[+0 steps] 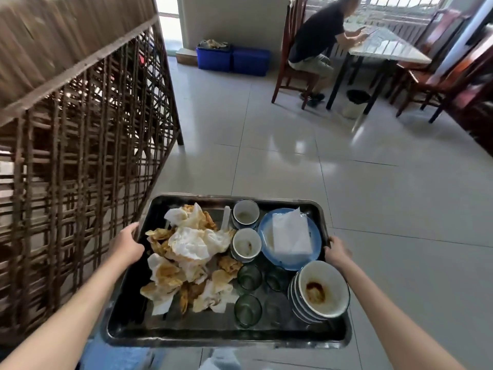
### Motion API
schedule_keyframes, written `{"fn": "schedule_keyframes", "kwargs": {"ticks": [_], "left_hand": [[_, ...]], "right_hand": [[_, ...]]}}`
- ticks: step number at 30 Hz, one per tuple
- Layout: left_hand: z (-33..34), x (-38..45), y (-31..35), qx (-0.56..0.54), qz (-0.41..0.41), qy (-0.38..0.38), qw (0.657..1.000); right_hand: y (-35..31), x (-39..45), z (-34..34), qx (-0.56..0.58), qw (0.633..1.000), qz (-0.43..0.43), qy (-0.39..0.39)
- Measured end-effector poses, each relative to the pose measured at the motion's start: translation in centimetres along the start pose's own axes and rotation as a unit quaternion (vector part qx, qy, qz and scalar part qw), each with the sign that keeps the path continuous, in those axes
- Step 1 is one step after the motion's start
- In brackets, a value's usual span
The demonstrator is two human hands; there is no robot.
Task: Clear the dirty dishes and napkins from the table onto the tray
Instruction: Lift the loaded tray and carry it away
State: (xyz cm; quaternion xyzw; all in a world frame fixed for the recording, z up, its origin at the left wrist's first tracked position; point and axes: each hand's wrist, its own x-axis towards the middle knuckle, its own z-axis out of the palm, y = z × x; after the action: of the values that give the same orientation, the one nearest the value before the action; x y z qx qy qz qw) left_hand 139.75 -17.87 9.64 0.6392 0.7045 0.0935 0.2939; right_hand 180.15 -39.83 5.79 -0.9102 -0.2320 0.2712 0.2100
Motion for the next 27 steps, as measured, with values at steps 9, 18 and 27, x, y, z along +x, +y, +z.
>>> {"fn": "schedule_keyframes", "kwargs": {"ticks": [9, 18, 27], "left_hand": [[3.1, 12.9, 11.7, -0.015, 0.006, -0.022, 1.000], [7.4, 27.9, 23.6, -0.042, -0.014, -0.022, 0.999], [9.3, 43.8, 35.5, -0.026, -0.021, 0.022, 0.999]], "right_hand": [[-7.5, 15.6, -4.5, -0.037, 0.999, -0.001, 0.002], [-16.3, 35.7, -8.2, -0.034, 0.999, -0.041, -0.009], [-28.7, 54.5, -11.5, -0.030, 0.997, -0.067, -0.023]]}}
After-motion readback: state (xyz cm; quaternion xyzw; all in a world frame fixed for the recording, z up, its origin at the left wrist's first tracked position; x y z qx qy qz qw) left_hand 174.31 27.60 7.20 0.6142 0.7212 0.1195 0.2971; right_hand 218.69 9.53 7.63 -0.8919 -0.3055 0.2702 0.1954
